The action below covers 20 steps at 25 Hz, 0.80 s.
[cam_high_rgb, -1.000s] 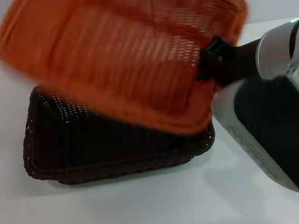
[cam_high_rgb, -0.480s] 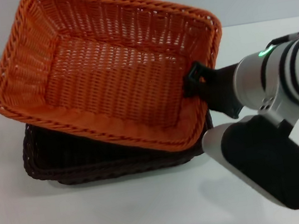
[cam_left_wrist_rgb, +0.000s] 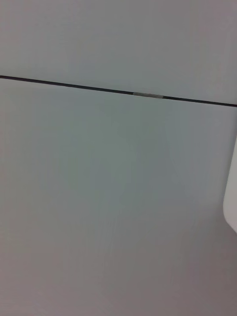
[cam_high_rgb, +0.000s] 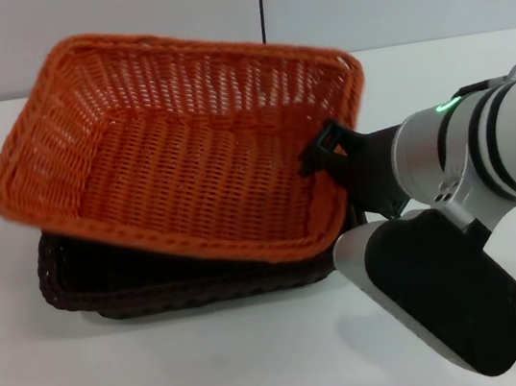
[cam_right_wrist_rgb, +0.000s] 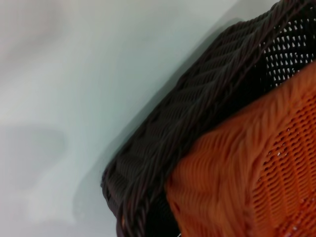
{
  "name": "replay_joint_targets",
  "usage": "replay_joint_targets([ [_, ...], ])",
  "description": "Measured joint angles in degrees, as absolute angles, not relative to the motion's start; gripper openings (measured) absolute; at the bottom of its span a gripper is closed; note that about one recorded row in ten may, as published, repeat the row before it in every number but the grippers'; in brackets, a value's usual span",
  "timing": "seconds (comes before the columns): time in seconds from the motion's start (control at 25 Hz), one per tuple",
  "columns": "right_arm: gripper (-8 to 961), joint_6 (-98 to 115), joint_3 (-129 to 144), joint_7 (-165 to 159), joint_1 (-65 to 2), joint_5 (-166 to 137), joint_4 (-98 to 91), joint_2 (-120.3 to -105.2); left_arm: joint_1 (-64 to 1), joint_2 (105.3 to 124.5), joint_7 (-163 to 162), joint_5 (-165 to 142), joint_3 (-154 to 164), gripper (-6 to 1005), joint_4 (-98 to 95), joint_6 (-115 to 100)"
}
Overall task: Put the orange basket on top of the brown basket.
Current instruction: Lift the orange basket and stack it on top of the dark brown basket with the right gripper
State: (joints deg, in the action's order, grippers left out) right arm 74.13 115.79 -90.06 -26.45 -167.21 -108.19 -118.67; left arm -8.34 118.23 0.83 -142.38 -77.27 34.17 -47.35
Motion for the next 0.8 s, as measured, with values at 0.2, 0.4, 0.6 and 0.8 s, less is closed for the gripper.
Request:
replay_joint_targets([
  [0.2, 386, 74.4, 115.4, -91.2, -24.4, -167.3, -110.3, -118.69, -9.5, 118.14, 0.8, -142.4, -77.3, 809, 33.5, -46.4],
  [0.4, 549, 73.8, 114.2, -91.5, -19.4, -167.3, -116.2, -118.98, -10.6, 118.07, 0.8, -142.4, -77.4, 809, 32.4, -46.3],
  [0.6, 609, 67.2, 115.0, -92.3, -13.5, -167.3, -118.3, -119.42, -13.2, 118.01, 0.8, -142.6, -78.1, 809, 28.9, -46.3],
  [0.8, 609, 57.1, 115.1, -98.5, -11.2, -167.3, -115.4, -119.30, -14.5, 117.96, 1.0, -142.8, -78.2, 809, 27.9, -45.9],
])
